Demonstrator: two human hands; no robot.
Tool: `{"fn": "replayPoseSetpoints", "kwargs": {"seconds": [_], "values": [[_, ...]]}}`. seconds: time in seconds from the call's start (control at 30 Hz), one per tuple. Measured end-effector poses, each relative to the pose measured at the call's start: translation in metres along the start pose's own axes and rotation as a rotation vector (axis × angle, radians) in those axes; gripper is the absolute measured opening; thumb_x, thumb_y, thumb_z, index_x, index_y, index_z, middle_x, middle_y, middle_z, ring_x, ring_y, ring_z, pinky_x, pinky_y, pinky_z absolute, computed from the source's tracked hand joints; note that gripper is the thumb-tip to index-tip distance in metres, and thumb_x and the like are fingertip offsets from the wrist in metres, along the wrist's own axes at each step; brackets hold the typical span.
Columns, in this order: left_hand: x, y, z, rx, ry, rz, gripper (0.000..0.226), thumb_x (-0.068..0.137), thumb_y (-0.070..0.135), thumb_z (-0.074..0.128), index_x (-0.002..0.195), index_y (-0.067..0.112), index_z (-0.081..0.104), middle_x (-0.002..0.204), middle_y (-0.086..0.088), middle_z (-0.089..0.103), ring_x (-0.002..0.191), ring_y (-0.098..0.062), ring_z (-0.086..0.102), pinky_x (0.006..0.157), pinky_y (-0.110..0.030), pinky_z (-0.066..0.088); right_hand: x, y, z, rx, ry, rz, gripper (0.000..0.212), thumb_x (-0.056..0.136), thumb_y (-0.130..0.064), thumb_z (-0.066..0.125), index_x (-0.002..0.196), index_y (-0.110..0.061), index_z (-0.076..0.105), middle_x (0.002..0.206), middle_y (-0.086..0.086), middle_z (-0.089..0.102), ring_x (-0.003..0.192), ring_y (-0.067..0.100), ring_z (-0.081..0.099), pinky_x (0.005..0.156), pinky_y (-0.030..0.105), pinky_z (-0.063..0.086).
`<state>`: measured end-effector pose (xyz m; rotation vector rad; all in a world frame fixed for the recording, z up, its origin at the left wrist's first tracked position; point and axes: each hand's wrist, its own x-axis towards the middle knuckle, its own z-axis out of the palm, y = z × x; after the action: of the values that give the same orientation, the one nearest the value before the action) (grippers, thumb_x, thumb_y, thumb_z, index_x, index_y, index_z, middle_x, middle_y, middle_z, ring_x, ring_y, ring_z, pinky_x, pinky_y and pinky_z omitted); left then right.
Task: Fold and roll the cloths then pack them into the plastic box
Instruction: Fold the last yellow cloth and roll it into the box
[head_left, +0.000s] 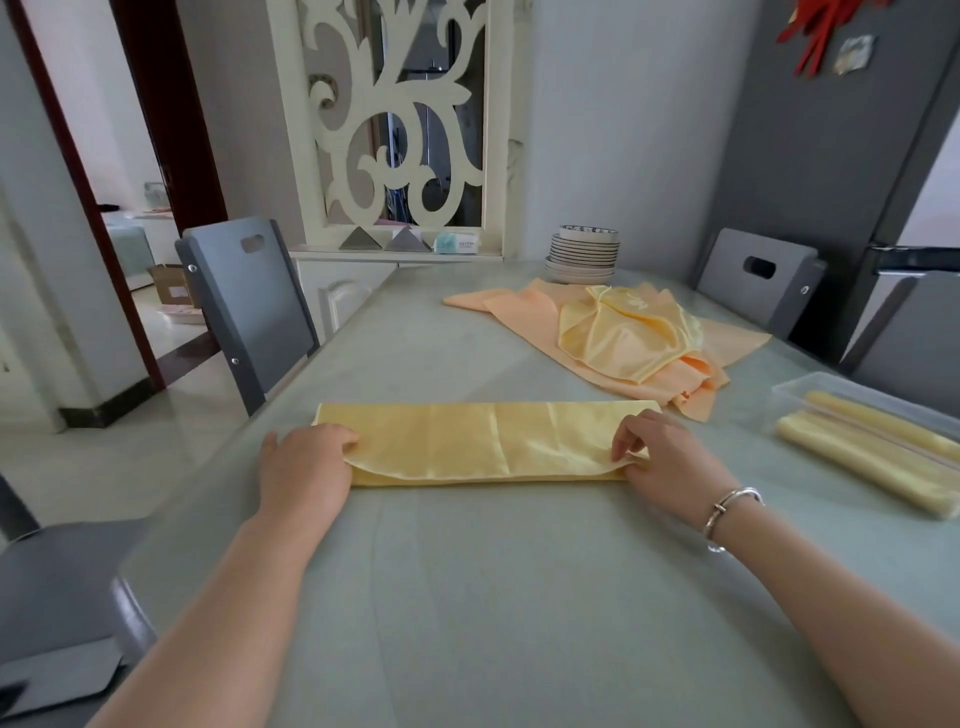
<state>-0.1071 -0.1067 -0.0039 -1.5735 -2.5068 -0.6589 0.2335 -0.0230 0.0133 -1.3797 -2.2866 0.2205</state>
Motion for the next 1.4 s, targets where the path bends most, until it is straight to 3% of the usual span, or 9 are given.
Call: {"fn": "replayPoseSetpoints", "kwargs": {"seconds": [0.23,0.43,0.53,0.63,0.77,0.93,1.17,1.3,1.4], "values": [[0.002,-0.002,0.001,-0.025,-0.001,-0.043,0.057,0.080,0.000,0.043,0.126,0.031,0.058,0.128,-0.001,0.059,0.124,-0.022,0.047,0.116,-0.041,0.014,0.000,-0.001,0.002,0.015,-0.012,0.000,0.024,0.074,-0.003,0.055,0.079,-0.027,0.055,0.088,-0.010,0.050,0.096,0.016,0.052,0.088,0.034,0.043],[-0.006,0.017,-0.008,-0.377,0.046,0.126,0.061,0.064,0.004,0.047,0.102,0.049,0.064,0.111,0.009,0.068,0.095,-0.025,0.060,0.095,-0.042,0.046,-0.003,-0.001,-0.006,0.140,-0.107,0.105,0.013,0.071,-0.021,0.054,0.080,-0.028,0.060,0.096,-0.005,0.058,0.098,0.015,0.053,0.089,0.035,0.043],[-0.012,0.032,-0.006,-0.432,-0.005,0.288,0.049,0.065,0.017,0.043,0.100,0.042,0.068,0.113,0.020,0.065,0.111,-0.016,0.056,0.103,-0.037,0.040,-0.001,0.005,-0.009,0.247,-0.004,0.176,0.018,0.074,-0.032,0.054,0.084,-0.021,0.062,0.096,-0.001,0.058,0.096,0.017,0.053,0.077,0.029,0.039],[-0.020,0.049,-0.005,-0.460,-0.030,0.352,0.035,0.080,0.022,0.049,0.107,0.033,0.069,0.117,0.016,0.064,0.116,-0.007,0.053,0.101,-0.024,0.036,0.004,0.022,-0.007,0.165,0.128,0.308,0.015,0.085,-0.028,0.056,0.094,-0.017,0.057,0.103,0.003,0.057,0.098,0.023,0.053,0.079,0.031,0.040],[-0.024,0.062,0.003,-0.417,-0.103,0.535,0.040,0.083,0.037,0.042,0.112,0.031,0.068,0.117,0.017,0.064,0.113,-0.001,0.053,0.097,-0.015,0.032,0.009,0.043,-0.003,0.005,0.016,0.534,0.039,0.086,-0.043,0.052,0.111,-0.013,0.051,0.111,0.009,0.055,0.113,0.029,0.046,0.092,0.038,0.041],[-0.024,0.067,0.014,-0.317,-0.150,0.670,0.051,0.082,0.051,0.031,0.106,0.032,0.071,0.117,0.019,0.065,0.113,0.003,0.054,0.101,-0.025,0.036,0.012,0.042,-0.006,0.016,-0.090,0.599,0.045,0.089,-0.050,0.048,0.059,-0.017,0.041,0.064,0.003,0.042,0.077,0.027,0.042,0.059,0.030,0.031],[-0.024,0.068,0.017,-0.336,-0.175,0.627,0.048,0.082,0.053,0.034,0.103,0.033,0.072,0.116,0.021,0.065,0.111,0.004,0.053,0.093,-0.012,0.032,0.008,0.034,-0.011,-0.025,-0.156,0.570,0.037,0.084,-0.045,0.052,0.068,-0.012,0.046,0.074,0.005,0.052,0.087,0.029,0.050,0.059,0.030,0.030],[-0.024,0.068,0.018,-0.336,-0.184,0.600,0.026,0.093,0.036,0.050,0.107,0.032,0.071,0.118,0.022,0.063,0.113,0.003,0.051,0.092,-0.011,0.033,0.008,0.021,-0.017,0.274,-0.106,0.529,0.023,0.087,-0.028,0.060,0.097,-0.011,0.047,0.093,0.005,0.053,0.087,0.023,0.052,0.069,0.030,0.034],[-0.025,0.069,0.019,-0.337,-0.190,0.581,0.025,0.094,0.035,0.050,0.108,0.033,0.071,0.118,0.023,0.062,0.114,0.002,0.050,0.091,-0.014,0.036,0.007,0.012,-0.020,0.920,-0.012,0.548,0.010,0.089,-0.006,0.057,0.086,-0.010,0.049,0.074,0.003,0.050,0.060,0.014,0.046,0.052,0.023,0.035]]}}
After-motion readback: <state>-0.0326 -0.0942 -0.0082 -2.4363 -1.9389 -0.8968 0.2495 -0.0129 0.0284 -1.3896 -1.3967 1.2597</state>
